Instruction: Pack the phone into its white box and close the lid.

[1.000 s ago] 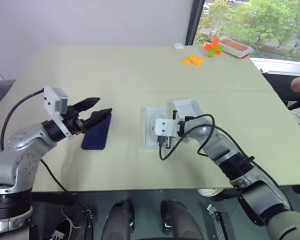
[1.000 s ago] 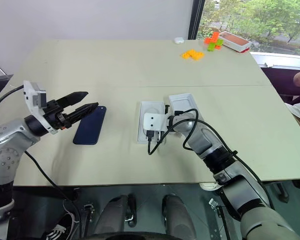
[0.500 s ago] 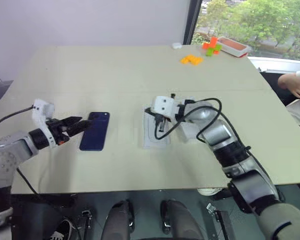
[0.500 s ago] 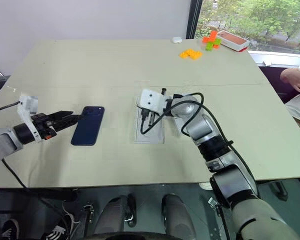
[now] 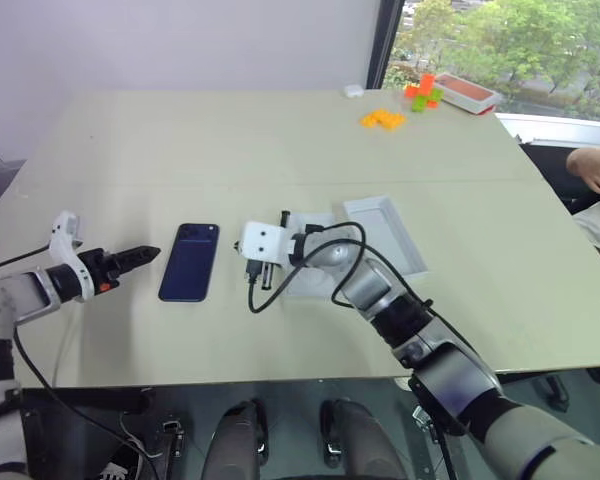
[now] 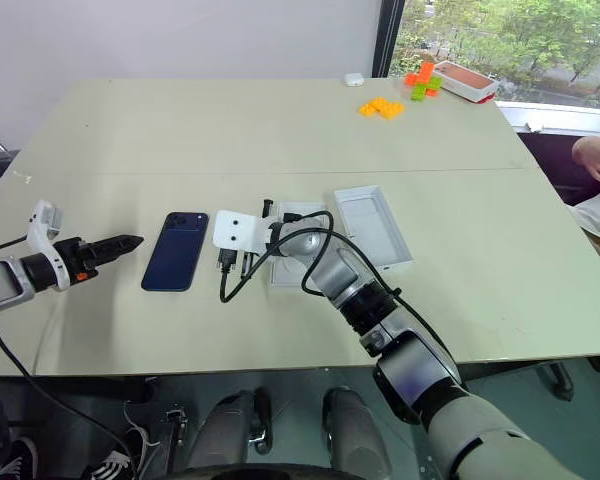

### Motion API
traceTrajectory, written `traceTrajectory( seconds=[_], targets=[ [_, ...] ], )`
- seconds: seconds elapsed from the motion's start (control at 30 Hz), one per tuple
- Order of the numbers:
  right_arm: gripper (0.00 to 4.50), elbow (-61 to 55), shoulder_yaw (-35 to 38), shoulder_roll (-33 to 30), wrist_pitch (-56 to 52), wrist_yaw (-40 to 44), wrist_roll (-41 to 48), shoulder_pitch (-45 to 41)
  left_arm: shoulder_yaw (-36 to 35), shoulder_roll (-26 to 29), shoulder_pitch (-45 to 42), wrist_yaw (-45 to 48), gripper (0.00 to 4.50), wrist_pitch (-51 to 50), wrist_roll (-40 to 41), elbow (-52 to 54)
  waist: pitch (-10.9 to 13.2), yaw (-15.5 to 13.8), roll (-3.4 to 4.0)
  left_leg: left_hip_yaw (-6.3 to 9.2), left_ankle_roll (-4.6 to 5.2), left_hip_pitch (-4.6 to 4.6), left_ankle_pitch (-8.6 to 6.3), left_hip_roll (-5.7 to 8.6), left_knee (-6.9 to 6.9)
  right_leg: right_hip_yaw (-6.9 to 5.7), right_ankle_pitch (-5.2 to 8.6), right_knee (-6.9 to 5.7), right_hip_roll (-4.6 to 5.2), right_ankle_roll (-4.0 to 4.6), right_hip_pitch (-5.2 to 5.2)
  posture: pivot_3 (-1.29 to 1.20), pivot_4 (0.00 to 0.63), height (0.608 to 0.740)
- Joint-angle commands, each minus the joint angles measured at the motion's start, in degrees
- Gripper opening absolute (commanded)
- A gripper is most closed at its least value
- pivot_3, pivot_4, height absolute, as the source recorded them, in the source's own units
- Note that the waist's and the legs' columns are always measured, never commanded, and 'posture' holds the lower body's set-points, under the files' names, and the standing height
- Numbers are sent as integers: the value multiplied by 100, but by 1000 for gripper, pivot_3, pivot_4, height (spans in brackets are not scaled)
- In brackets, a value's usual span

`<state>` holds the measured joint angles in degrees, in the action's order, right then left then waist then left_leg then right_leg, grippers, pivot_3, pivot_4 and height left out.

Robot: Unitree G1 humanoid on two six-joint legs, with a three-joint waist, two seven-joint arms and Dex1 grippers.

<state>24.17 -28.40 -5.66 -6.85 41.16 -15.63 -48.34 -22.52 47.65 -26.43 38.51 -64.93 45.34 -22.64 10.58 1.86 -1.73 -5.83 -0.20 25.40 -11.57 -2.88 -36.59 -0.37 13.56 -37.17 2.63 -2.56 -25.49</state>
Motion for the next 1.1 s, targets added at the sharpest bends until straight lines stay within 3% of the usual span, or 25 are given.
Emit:
traceTrajectory(
  seconds=[0.03,0.4,0.57,0.9,1.1],
  targets=[
    [68,117,35,227,-379,127,91,-192,142,-133,-396,165,3398,9,-129,-326,-2,22,-4,0,0,-1,0,1,0,0,0,0,3,0,2,0,150,740],
    [68,688,110,694,-850,90,173,-524,923,-337,-867,831,3398,-363,-521,-850,-5,64,-8,3,-26,-4,16,2,47,3,-1,-5,2,-2,-18,0,150,740],
    [68,786,47,716,-909,133,145,-538,1113,-473,-777,1014,3398,-831,-382,-317,-7,64,-10,2,-26,-3,16,8,45,4,-1,1,13,-1,-15,0,150,740],
    [68,525,43,380,-1568,457,8,-600,952,-411,-548,984,3398,-1052,-411,86,-9,69,-12,5,-27,-3,15,10,56,3,0,-1,23,1,-19,0,150,740],
    [68,432,-251,292,-1588,699,-107,-485,888,-658,-536,968,3398,-1251,-347,108,-17,68,-12,5,-27,-3,15,13,59,2,0,2,30,3,-19,0,150,740]
  ],
)
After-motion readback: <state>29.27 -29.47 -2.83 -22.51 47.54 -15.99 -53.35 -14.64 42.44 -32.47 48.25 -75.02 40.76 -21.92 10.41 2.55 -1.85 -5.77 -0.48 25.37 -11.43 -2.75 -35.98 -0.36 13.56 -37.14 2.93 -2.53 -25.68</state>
